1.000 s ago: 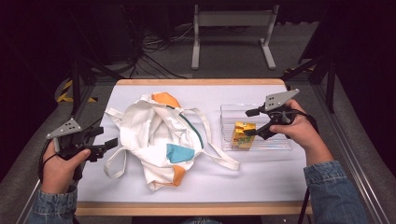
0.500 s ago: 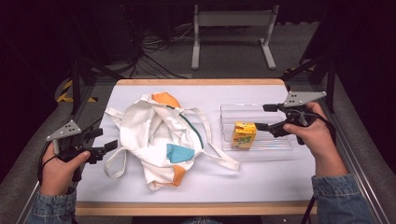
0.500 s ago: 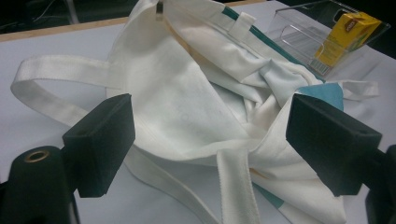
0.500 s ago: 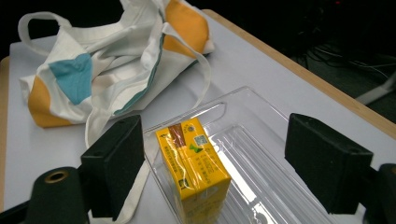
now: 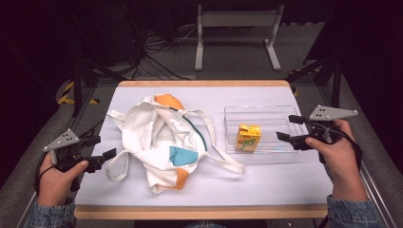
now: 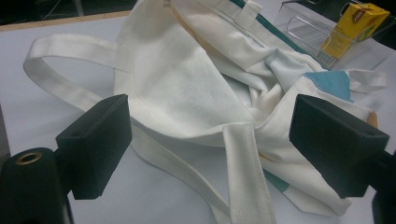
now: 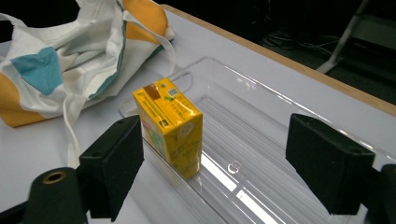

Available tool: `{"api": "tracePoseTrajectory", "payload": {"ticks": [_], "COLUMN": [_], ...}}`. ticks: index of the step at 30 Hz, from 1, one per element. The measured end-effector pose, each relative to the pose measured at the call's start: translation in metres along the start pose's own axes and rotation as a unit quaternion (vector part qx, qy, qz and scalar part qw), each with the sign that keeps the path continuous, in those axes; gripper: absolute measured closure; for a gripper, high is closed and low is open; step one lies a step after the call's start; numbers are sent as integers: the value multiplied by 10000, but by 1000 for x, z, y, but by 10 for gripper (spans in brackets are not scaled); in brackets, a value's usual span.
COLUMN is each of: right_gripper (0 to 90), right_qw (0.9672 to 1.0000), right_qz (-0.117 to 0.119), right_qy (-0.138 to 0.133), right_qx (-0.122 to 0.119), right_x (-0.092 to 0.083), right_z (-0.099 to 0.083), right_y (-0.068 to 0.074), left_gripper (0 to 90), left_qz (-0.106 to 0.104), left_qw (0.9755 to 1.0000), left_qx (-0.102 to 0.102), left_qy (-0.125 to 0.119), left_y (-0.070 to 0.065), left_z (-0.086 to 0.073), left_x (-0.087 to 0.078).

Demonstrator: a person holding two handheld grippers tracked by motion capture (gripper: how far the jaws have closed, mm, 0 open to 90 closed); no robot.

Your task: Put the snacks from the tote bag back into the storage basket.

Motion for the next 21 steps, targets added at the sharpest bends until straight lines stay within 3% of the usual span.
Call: {"api": "tracePoseTrajectory", "payload": {"ticks": [2,3,4,6,10,15,19,21], "right_gripper": [196,196,196,217,214,214,206,203], "right_qw": [9999,9998,9995,9983,9984,9980,9978,9979], "right_qz": [-96,-118,-161,-268,-412,-405,-306,-287], "right_qy": [-51,-122,-256,-506,-385,-360,-476,-539], "right_qx": [39,-55,-134,-58,103,321,341,227], "right_x": [-3,-3,-4,-5,-1,1,4,6], "right_z": [-10,-13,-15,-21,-33,-46,-56,-62], "right_y": [3,4,6,9,12,15,18,19], "left_gripper": [139,138,138,135,130,124,123,123], "left_qz": [19,12,7,-49,-88,-65,-38,-30], "left_qw": [10000,10000,10000,9999,9996,9996,9997,9996], "left_qx": [-17,-7,-27,-43,-56,-92,-86,-85], "left_qy": [-26,-31,-56,-158,-261,-242,-232,-259], "left_y": [-1,-1,-1,-1,1,3,5,6], "left_z": [-2,-3,-4,-7,-13,-15,-17,-17], "left_x": [-1,-1,-2,-3,-6,-7,-6,-5]}}
Point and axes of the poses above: each handheld gripper's, and its own axes: x roughly forward along the jaws, z roughly out of its top, y roughly to its left, the point moved 2 cm from there along x, roughly forward along the jaws, and after that the axes turned 9 degrees about -x, right-handed, at the moved point
